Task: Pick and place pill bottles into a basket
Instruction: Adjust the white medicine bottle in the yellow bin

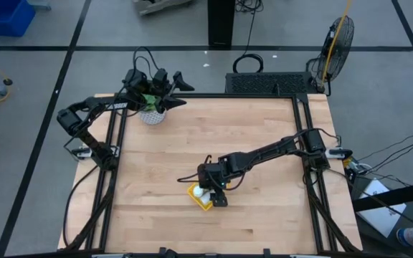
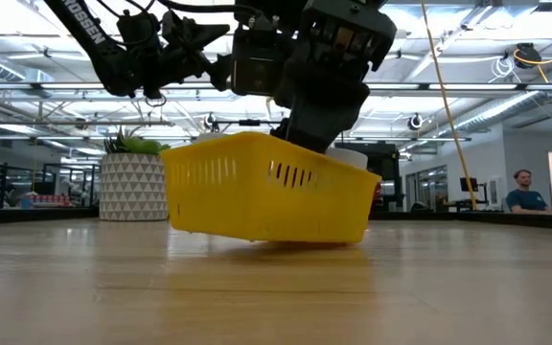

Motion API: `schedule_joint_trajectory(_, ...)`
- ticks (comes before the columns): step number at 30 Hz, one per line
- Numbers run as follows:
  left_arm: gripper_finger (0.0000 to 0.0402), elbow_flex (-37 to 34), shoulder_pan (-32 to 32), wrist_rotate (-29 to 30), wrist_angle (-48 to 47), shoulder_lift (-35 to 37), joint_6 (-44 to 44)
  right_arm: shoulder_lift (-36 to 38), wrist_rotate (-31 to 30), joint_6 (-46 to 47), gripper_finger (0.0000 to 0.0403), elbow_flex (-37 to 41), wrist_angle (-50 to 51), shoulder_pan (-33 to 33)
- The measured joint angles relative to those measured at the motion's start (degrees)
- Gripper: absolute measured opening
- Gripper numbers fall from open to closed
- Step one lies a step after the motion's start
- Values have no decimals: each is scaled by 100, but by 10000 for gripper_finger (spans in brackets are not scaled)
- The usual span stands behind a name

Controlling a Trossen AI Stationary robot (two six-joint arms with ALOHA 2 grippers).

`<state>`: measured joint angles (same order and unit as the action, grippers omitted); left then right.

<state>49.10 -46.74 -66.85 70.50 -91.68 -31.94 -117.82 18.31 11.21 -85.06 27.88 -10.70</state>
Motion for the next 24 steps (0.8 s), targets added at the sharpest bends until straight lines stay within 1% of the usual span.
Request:
schedule_joint_trajectory(4,340,0,0,0,0,0,15,-5,138,1,224,0,34,-31)
schedule_joint_trajectory(14,340,0,0,0,0,0,11,-5,117,5,224,4,-4,-30)
schedule_joint_trajectory(18,340,-1,0,-2,0,0,2,-5,-73,-120,224,4,8,-32)
schedule_joint_trajectory(21,340,0,0,-2,0,0,0,-5,-329,-143,224,7,9,-16)
schedule_joint_trajectory(24,340,0,0,-2,0,0,0,-5,-343,-172,224,7,13,30)
